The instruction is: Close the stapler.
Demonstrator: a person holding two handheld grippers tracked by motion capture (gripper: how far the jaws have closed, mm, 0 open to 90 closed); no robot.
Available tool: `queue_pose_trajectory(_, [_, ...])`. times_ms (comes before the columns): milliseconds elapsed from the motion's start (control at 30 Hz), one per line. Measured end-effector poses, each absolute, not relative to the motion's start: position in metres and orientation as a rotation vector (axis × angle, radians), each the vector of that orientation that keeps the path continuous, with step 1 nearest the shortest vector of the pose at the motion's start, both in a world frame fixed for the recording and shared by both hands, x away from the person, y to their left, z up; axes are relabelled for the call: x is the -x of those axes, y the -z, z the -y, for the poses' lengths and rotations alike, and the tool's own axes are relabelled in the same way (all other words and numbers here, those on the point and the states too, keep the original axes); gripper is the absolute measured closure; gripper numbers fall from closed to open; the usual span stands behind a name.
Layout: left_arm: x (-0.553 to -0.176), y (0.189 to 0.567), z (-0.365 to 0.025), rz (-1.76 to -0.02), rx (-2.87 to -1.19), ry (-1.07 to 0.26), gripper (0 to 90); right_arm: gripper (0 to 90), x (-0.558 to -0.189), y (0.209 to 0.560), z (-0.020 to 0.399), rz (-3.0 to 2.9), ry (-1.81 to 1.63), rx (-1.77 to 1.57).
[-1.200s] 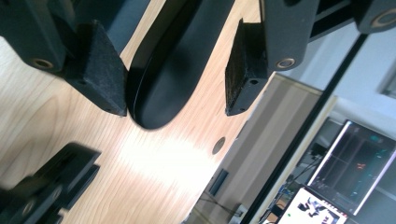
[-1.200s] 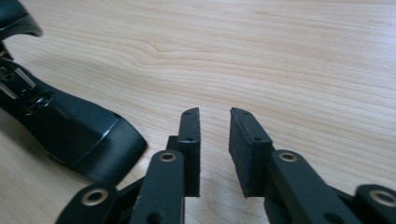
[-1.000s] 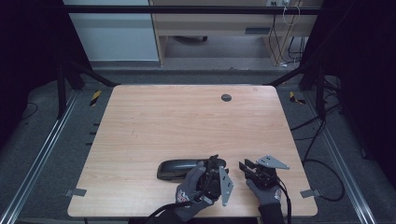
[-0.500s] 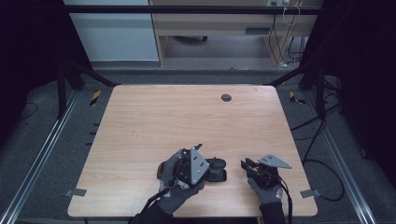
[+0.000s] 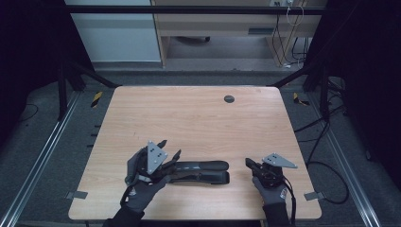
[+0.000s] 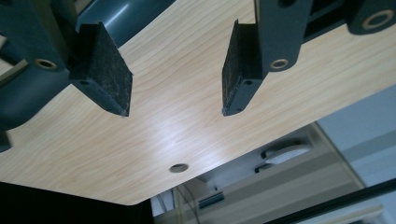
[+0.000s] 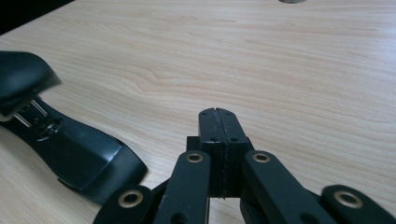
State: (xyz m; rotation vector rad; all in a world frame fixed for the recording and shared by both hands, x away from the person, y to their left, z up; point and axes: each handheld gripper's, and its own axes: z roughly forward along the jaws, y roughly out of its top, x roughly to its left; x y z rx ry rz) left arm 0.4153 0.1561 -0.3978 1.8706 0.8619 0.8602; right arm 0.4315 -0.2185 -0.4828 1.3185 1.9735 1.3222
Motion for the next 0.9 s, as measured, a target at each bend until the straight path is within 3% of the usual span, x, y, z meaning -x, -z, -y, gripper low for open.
queue_pose_trajectory(433, [-0.414,0.426,-0.236,-1.089,-1.818,-0.909,43.6,90.0,-0.427,0.463,0.208,-1.989,-1.388,-1.242])
queue_pose_trajectory(900, [-0.415,0.447,-0.26,-1.173,-1.821,-0.939,45.4,90.0,-0.423,0.443,0.183,-2.039,-1.471,-1.155])
